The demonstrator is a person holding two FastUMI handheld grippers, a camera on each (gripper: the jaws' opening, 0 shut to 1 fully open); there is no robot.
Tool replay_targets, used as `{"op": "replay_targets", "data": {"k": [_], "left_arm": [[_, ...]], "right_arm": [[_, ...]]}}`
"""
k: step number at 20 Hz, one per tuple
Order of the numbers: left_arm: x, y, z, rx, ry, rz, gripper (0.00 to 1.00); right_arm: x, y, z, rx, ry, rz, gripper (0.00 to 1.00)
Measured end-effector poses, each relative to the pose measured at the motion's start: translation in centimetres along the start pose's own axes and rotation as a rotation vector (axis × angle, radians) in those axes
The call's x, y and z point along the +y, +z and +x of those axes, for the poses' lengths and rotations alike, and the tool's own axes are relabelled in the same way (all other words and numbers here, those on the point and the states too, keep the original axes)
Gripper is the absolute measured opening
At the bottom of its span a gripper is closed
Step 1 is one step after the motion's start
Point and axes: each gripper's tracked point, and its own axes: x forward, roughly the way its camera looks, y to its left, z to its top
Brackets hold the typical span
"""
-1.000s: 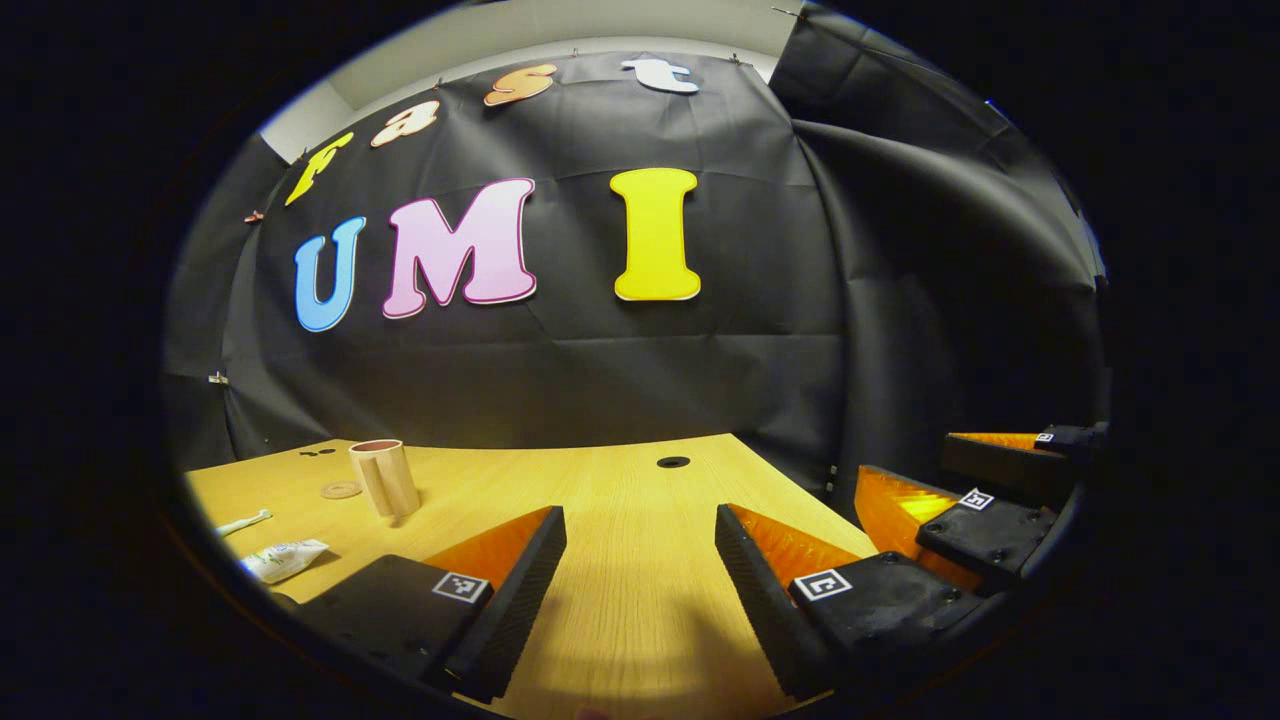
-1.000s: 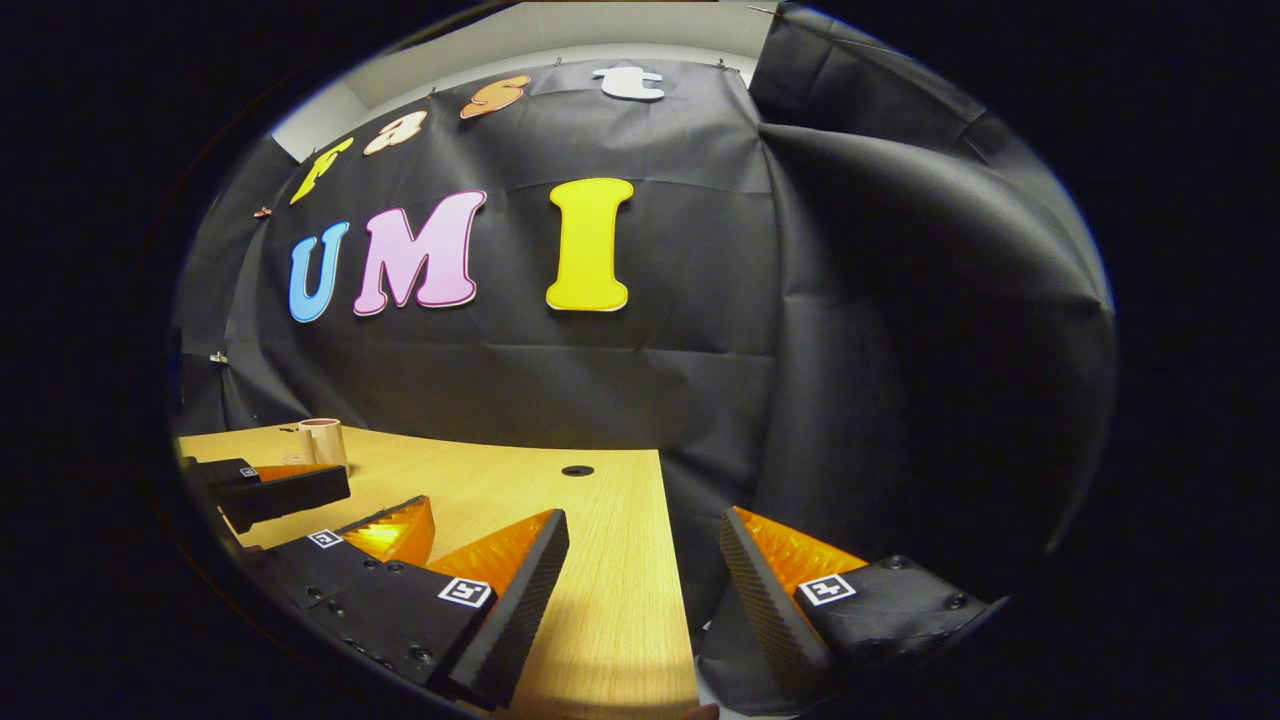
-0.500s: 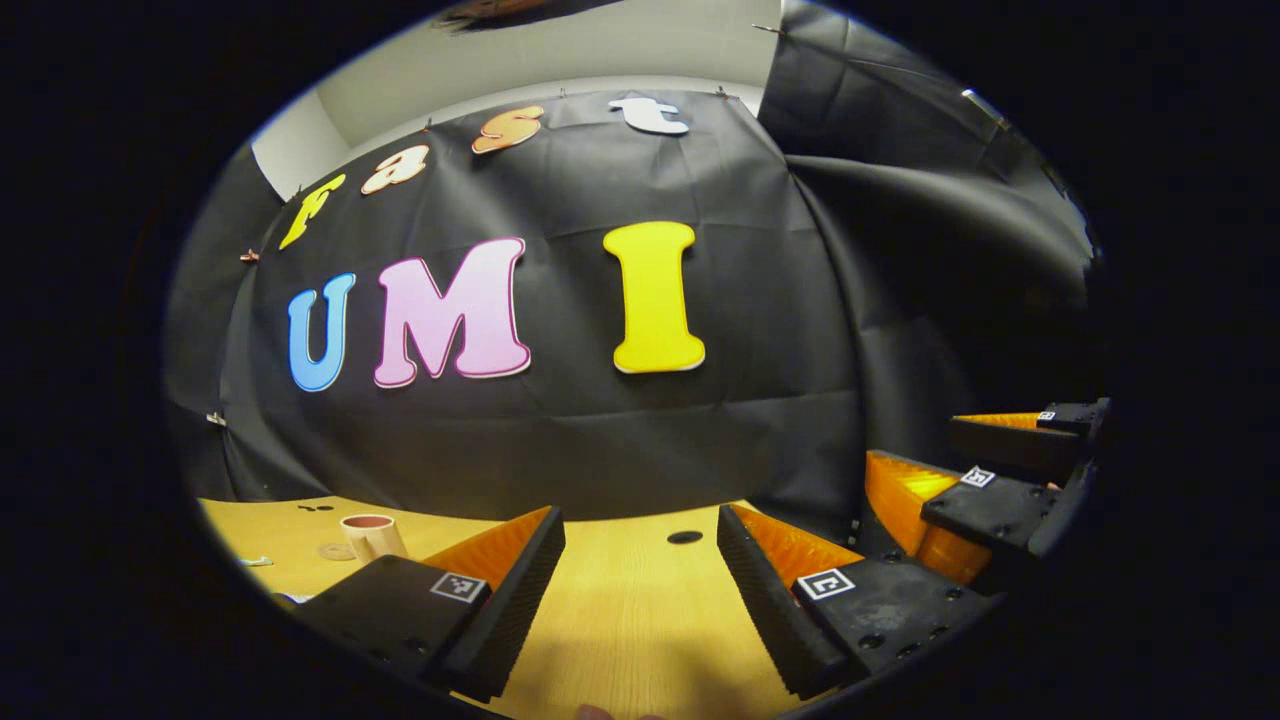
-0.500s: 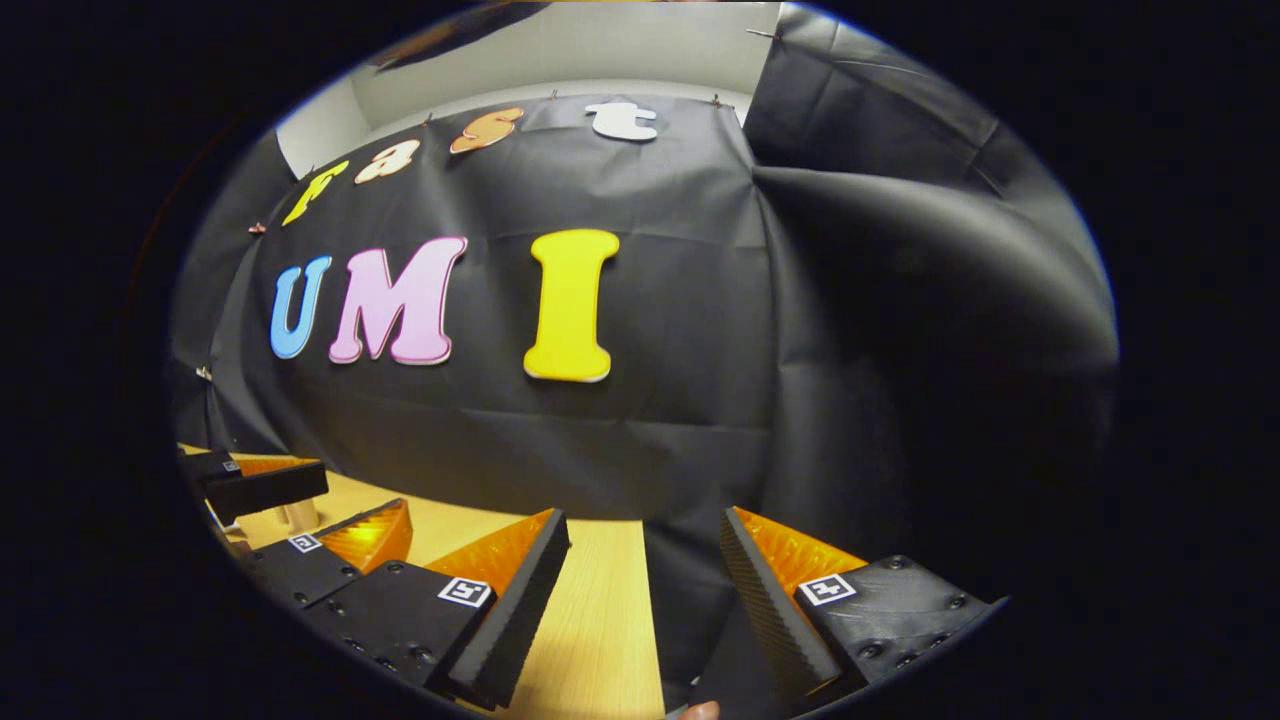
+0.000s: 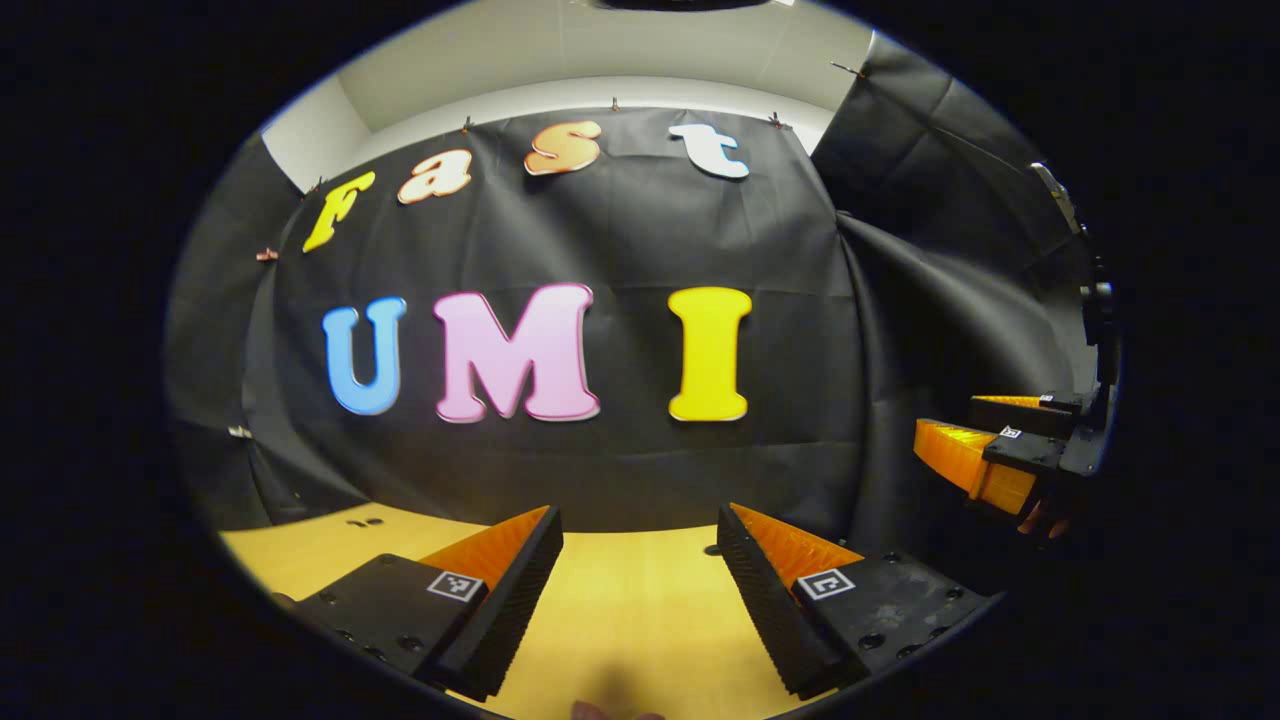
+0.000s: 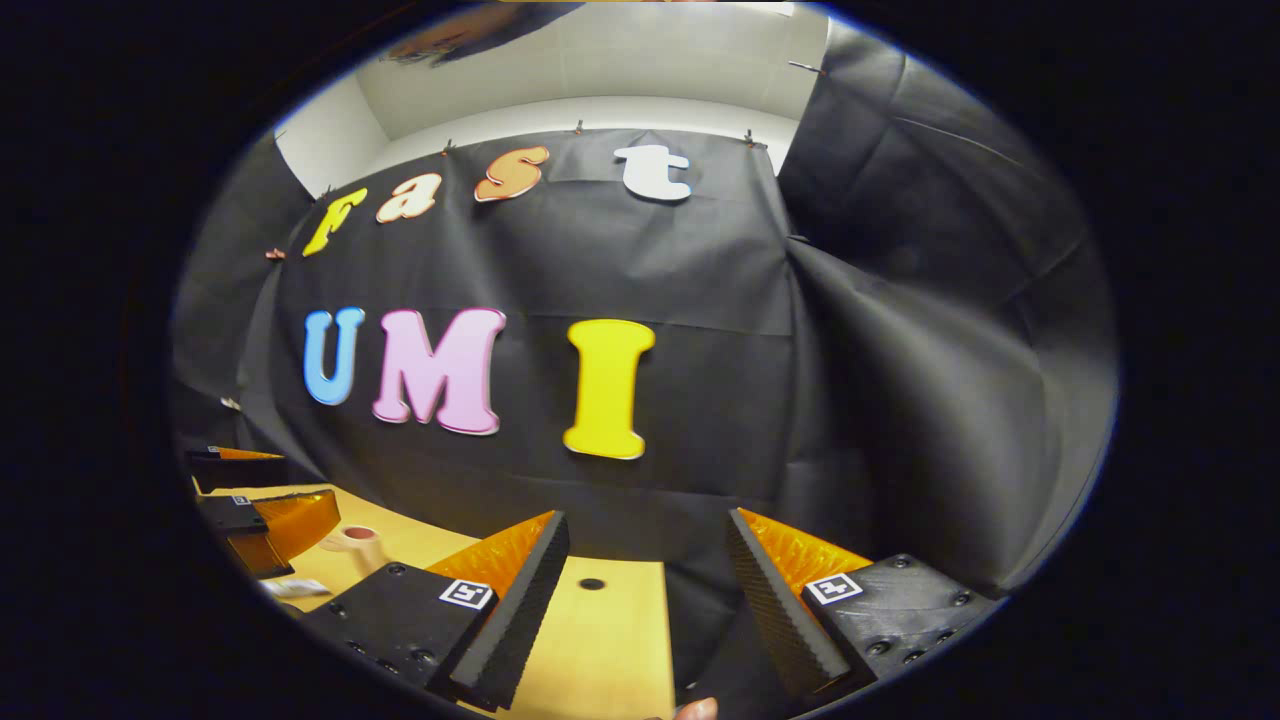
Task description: Put the toothbrush and toothpaste on the desktop into the cup, then pick up the cup and place it on the coaster on the desktop.
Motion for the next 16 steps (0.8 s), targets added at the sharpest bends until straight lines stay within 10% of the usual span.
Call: {"op": "replay_targets", "data": {"k": [5,16], "left_arm": [[15.1,6.1,-4.4,-0.017,0.084,-0.029,0.98],[37.4,6.4,-6.5,-0.047,0.043,0.018,0.98]], "right_arm": [[13.1,6.7,-1.5,-0.026,0.078,0.013,0.96],[31.8,11.3,-2.6,-0.07,-0.023,-0.055,0.96]]}}
